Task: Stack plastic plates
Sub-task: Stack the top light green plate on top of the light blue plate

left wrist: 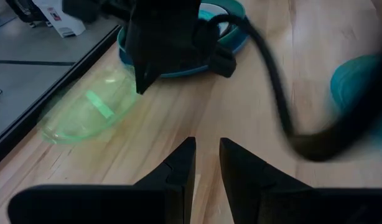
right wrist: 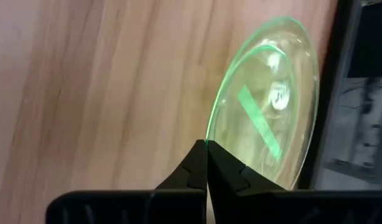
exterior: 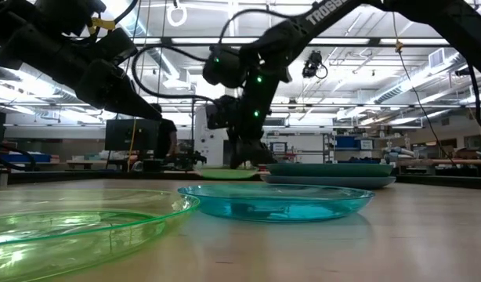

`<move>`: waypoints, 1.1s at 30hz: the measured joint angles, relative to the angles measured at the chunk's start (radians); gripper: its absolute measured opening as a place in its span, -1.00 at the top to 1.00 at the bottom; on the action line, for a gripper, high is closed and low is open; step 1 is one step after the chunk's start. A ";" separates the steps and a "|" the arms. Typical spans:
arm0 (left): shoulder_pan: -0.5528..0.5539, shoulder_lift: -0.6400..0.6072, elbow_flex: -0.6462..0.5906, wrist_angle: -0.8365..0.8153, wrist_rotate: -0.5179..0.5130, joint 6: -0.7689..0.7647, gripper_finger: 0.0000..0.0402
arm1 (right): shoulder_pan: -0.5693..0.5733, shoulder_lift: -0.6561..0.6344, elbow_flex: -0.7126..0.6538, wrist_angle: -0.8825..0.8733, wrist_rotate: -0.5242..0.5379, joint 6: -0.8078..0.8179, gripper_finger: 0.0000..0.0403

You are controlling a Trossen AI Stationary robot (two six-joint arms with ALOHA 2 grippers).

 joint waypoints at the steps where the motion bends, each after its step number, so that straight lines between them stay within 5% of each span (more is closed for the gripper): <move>1: 0.000 0.000 0.000 0.000 0.000 0.000 0.60 | 0.008 0.000 0.014 -0.013 0.019 -0.006 0.96; 9: 0.000 0.000 0.000 0.000 0.003 0.000 0.60 | 0.047 -0.002 0.134 -0.220 0.116 0.042 0.96; 24: 0.000 0.000 0.000 -0.048 0.000 0.000 0.60 | 0.115 -0.090 0.179 -0.646 0.217 0.538 0.96; 33: 0.000 0.000 0.000 -0.060 0.000 -0.021 0.60 | 0.181 -0.128 -0.008 -0.639 0.260 0.686 0.96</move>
